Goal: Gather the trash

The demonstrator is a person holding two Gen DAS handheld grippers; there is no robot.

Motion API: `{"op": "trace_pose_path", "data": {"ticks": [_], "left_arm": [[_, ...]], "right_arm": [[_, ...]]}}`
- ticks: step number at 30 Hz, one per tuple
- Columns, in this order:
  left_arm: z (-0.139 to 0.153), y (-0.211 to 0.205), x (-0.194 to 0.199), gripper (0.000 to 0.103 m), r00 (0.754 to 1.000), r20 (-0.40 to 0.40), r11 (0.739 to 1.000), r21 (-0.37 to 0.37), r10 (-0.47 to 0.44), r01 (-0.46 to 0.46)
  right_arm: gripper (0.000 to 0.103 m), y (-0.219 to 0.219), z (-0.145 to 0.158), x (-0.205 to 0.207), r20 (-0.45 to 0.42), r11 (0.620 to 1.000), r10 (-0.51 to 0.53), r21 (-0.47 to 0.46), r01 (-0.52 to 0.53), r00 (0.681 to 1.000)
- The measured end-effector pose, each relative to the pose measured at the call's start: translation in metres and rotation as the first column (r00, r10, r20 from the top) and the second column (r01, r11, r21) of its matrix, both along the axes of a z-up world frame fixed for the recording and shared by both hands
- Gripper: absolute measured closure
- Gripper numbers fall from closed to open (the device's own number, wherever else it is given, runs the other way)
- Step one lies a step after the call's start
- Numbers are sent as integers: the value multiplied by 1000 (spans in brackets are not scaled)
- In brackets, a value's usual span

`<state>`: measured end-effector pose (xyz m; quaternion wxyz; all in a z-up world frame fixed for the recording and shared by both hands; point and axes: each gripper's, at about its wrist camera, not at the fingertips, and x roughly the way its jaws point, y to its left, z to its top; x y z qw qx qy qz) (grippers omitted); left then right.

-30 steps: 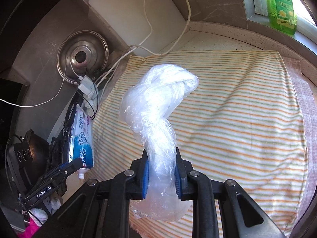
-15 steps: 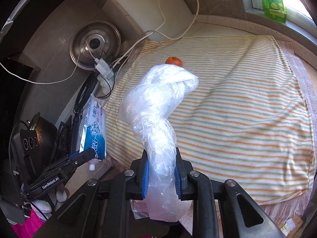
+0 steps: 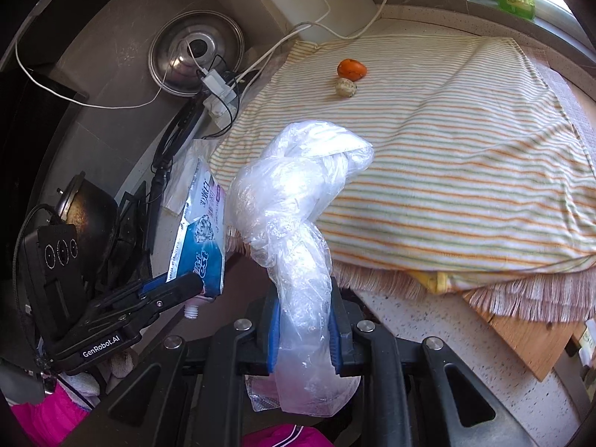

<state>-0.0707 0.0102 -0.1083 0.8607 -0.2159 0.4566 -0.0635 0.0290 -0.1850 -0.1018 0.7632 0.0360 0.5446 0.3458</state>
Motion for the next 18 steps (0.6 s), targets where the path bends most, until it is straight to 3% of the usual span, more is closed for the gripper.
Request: {"op": "trace_pose_path", "data": {"ticks": [18], "left_arm": [[-37, -21, -54, 79, 988, -86, 991, -35, -129, 127]], "right_arm": [[83, 1, -39, -74, -71, 999, -29, -35, 26, 997]]}}
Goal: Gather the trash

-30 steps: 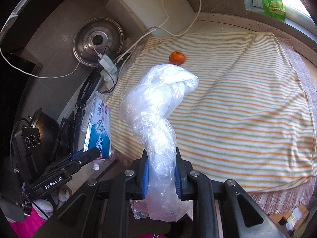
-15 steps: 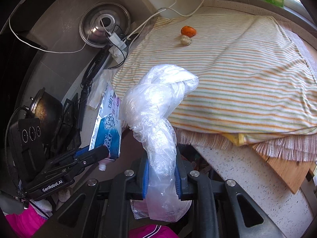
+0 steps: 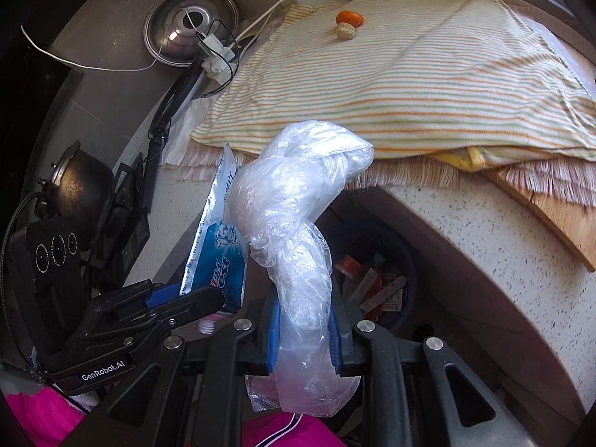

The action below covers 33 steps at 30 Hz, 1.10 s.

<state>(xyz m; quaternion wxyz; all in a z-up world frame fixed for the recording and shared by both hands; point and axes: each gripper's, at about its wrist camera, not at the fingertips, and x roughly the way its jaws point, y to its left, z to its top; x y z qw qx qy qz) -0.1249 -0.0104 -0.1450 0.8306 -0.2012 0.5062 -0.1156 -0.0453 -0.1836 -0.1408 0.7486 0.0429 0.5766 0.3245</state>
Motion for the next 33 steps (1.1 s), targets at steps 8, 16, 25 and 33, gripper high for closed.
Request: {"op": "trace_pose_path", "data": {"ticks": [8, 16, 25, 33], "left_arm": [[-28, 2, -5, 79, 998, -64, 1000, 4, -12, 12], [-63, 9, 2, 79, 989, -150, 1000, -21, -13, 10], [-95, 14, 16, 79, 974, -226, 999, -36, -20, 12], [-129, 13, 32, 79, 957, -291, 1000, 0, -22, 23]], "right_arm": [[82, 2, -29, -20, -43, 999, -5, -47, 3, 999], [80, 2, -64, -25, -82, 994, -20, -106, 11, 996], [79, 5, -96, -19, -116, 986, -26, -164, 7, 993], [78, 11, -121, -10, -132, 979, -33, -205, 6, 991]]}}
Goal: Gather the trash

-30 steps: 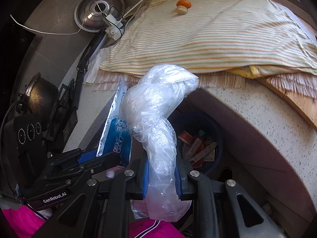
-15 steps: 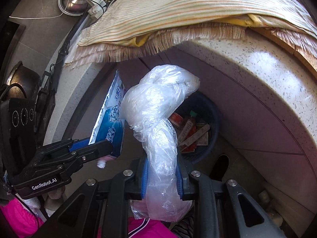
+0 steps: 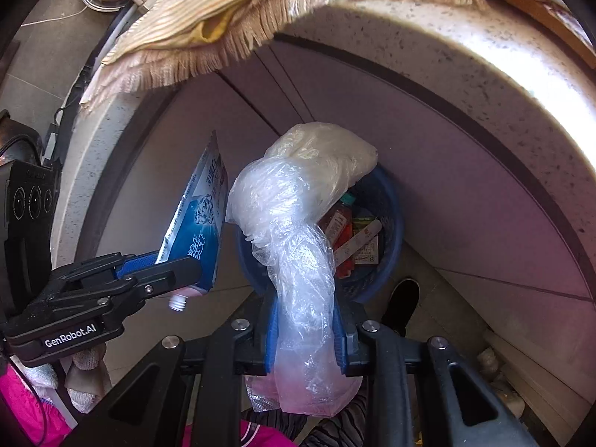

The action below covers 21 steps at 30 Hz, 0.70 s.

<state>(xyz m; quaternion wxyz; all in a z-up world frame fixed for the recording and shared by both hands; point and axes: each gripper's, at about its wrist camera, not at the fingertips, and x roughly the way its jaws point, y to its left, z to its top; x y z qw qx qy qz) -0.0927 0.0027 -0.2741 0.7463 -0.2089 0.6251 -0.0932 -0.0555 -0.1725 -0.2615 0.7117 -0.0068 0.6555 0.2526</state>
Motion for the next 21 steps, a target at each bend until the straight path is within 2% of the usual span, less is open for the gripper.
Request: {"op": "trace_pose_path", "data": {"ticks": [8, 17, 19, 21], "left_arm": [[-28, -6, 13, 79, 999, -45, 998, 58, -16, 19], [-29, -5, 20, 78, 999, -28, 994, 99, -38, 41], [-27, -5, 21, 71, 999, -22, 993, 113, -43, 45], [-25, -4, 22, 70, 999, -17, 992, 120, -41, 43]], "right_arm": [[75, 5, -19, 8, -1, 999, 3, -43, -3, 1000], [66, 23, -25, 20, 18, 998, 3, -69, -2, 1000], [61, 25, -26, 22, 17, 998, -2, -66, 3, 1000], [50, 26, -27, 25, 18, 998, -8, -68, 9, 1000]]}}
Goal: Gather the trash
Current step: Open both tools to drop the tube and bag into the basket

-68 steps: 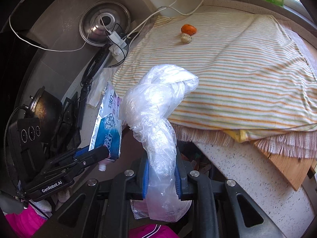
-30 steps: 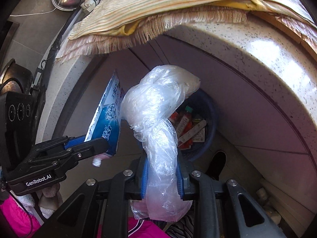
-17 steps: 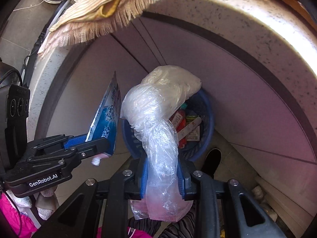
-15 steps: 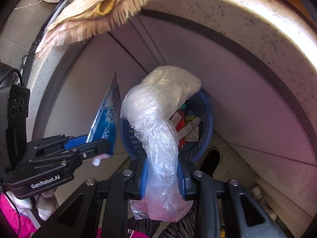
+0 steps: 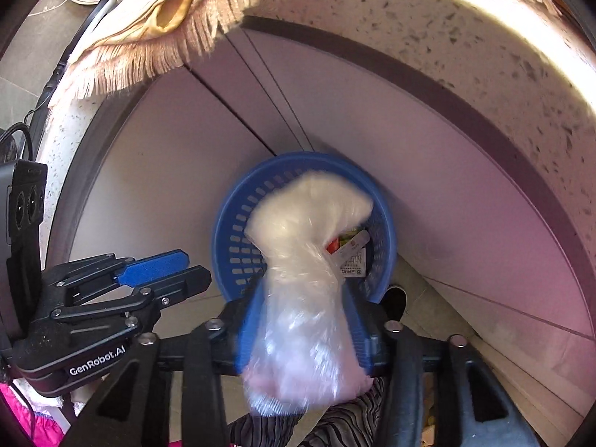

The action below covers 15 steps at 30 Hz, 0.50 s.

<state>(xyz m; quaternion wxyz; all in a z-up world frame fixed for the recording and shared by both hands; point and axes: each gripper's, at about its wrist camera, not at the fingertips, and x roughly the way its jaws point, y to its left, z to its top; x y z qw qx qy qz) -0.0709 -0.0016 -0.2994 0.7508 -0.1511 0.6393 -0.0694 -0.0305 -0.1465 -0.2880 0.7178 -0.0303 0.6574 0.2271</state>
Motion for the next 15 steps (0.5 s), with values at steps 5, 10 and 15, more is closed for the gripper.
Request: {"op": "trace_pose_path", "data": {"ticks": [5, 10, 15], "left_arm": [[4, 5, 2, 70, 1000, -1, 1000, 13, 10, -10], [11, 8, 3, 70, 1000, 7, 1000, 17, 23, -23], [28, 13, 1, 70, 999, 25, 999, 30, 27, -28]], "right_arm": [[45, 3, 3, 5, -5, 1000, -4, 3, 4, 1000], [41, 0, 13, 7, -7, 1000, -1, 8, 1, 1000], [35, 2, 23, 7, -2, 1000, 14, 12, -14, 1000]]}}
